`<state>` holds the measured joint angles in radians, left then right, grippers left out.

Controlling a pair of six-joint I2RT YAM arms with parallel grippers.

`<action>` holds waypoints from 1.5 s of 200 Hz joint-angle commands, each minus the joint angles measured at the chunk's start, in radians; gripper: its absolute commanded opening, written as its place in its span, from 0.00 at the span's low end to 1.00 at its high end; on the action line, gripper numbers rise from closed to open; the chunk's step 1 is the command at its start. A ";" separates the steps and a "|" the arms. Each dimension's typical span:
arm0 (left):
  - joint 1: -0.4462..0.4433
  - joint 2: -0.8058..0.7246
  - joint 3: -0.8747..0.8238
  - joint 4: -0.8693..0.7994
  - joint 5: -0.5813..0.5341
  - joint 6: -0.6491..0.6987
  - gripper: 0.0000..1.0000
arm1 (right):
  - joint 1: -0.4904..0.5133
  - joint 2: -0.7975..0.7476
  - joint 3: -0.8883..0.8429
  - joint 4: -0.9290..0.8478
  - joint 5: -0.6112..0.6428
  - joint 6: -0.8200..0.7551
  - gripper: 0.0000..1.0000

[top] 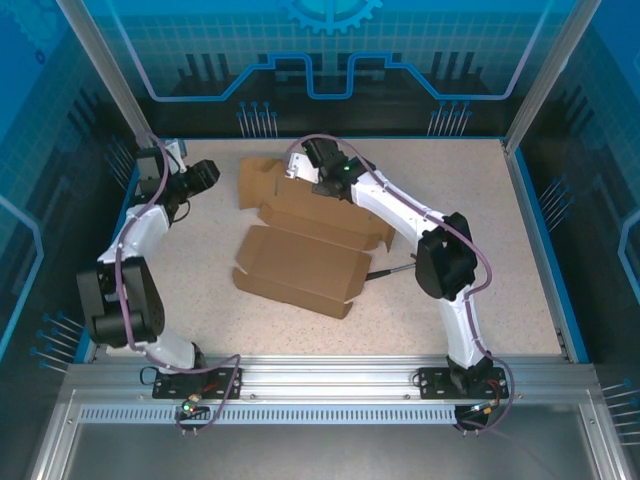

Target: Fold the paper box

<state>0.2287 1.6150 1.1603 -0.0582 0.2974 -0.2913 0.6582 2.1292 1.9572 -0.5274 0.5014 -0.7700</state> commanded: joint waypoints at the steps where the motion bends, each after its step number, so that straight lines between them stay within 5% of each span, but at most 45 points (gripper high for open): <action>1: 0.008 0.090 0.101 -0.106 -0.010 -0.010 0.58 | 0.018 -0.085 -0.056 0.170 0.082 -0.108 0.00; 52: -0.002 0.316 0.299 -0.198 0.141 0.004 0.54 | 0.023 -0.160 -0.228 0.383 0.118 -0.214 0.00; 115: -0.087 0.473 0.448 -0.248 0.208 0.102 0.55 | 0.018 -0.146 -0.268 0.419 0.134 -0.253 0.00; 191: -0.140 0.450 0.438 -0.240 0.370 0.350 0.55 | 0.000 -0.168 -0.299 0.375 0.088 -0.261 0.00; 227: -0.179 0.410 0.399 -0.278 0.373 0.531 0.55 | -0.009 -0.169 -0.306 0.367 0.079 -0.262 0.00; 300: -0.183 0.378 0.345 -0.275 0.397 0.663 0.57 | -0.019 -0.167 -0.292 0.333 0.066 -0.265 0.00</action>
<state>0.0448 2.0403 1.5265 -0.3111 0.6456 0.2810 0.6514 2.0037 1.6611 -0.1574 0.5858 -1.0042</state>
